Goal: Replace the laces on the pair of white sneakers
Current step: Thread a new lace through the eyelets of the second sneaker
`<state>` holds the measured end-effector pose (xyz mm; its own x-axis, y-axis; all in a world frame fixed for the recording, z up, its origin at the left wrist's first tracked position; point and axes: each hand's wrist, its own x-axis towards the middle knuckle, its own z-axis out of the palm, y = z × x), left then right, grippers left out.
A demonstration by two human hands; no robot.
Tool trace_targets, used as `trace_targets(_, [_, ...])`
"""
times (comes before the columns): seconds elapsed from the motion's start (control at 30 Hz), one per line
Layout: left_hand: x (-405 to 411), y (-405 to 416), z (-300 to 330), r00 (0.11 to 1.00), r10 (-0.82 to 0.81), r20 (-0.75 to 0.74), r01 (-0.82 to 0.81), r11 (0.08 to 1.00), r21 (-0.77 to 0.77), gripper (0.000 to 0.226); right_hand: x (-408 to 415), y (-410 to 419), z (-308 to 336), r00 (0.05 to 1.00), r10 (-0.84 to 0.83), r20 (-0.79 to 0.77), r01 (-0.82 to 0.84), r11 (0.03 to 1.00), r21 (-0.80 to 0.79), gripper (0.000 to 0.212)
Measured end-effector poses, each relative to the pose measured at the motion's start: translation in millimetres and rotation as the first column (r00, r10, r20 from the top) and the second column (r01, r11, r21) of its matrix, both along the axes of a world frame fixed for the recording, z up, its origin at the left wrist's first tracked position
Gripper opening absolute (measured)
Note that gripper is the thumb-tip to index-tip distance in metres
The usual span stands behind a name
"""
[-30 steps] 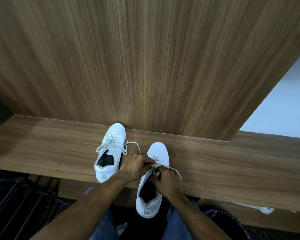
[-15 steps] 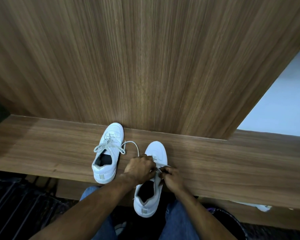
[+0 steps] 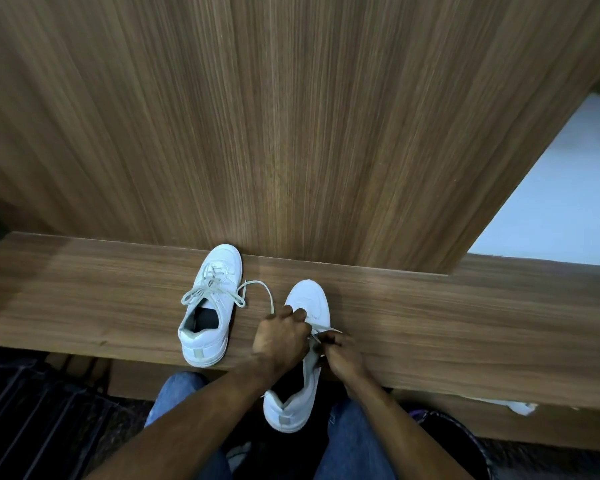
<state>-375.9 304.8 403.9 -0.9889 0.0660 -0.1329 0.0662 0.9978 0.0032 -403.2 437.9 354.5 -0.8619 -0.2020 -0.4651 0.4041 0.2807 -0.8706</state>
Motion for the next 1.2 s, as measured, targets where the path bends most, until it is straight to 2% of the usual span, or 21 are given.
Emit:
trace_targets(0.2, [-1,-3,-4,1.000,0.007,0.003,-0.007,1.000,0.013,0.028,0,-1,2,1.000,0.007,0.000,-0.007,1.000,-0.020,0.035])
trace_targets(0.4, [-9,-4,-12,0.998,0.049,0.033,-0.051,0.997,0.061,0.029,0,1,7,0.999,-0.012,0.035,0.017,0.989,-0.148,0.020])
trace_targets(0.5, [-6,-7,-19,0.995,0.097,0.012,-0.098,0.987,0.129,0.031,-4,2,6,0.998,0.060,-0.019,-0.061,0.996,-0.061,0.019])
trace_targets(0.6, [-1,-12,-22,0.989,0.146,-0.011,-0.140,0.966,0.216,0.030,-9,-2,-1,0.985,0.153,-0.081,-0.144,0.984,0.104,0.026])
trace_targets(0.7, [6,-16,-19,0.977,0.208,-0.034,-0.184,0.920,0.345,0.029,-18,-4,-3,0.967,0.167,-0.192,-0.125,0.969,0.211,0.028])
trace_targets(0.77, [11,-18,-15,0.964,0.265,0.017,-0.251,0.890,0.381,0.035,-24,-1,8,0.963,0.046,-0.267,-0.002,0.987,0.160,0.029])
trace_targets(0.83, [13,-21,-16,0.926,0.357,0.121,-0.373,0.826,0.423,0.043,-32,4,24,0.924,-0.227,-0.309,0.229,0.973,-0.028,0.027])
trace_targets(0.9, [13,-24,-16,0.878,0.432,0.207,-0.476,0.741,0.474,0.042,-41,14,39,0.831,-0.469,-0.299,0.414,0.881,-0.228,0.028])
trace_targets(0.97, [10,-23,-15,0.871,0.442,0.216,-0.490,0.738,0.463,0.034,-46,21,44,0.756,-0.563,-0.334,0.492,0.825,-0.278,0.025])
trace_targets(1.03, [8,-21,-12,0.869,0.454,0.196,-0.491,0.747,0.449,0.027,-44,23,41,0.775,-0.437,-0.457,0.465,0.884,-0.057,0.014])
trace_targets(1.1, [7,-20,-11,0.867,0.466,0.175,-0.492,0.748,0.447,0.024,-33,22,35,0.826,-0.147,-0.544,0.327,0.911,0.252,0.021])
trace_targets(1.2, [7,-20,-10,0.861,0.475,0.182,-0.502,0.740,0.447,0.024,-16,14,16,0.789,0.296,-0.538,0.065,0.831,0.552,0.032])
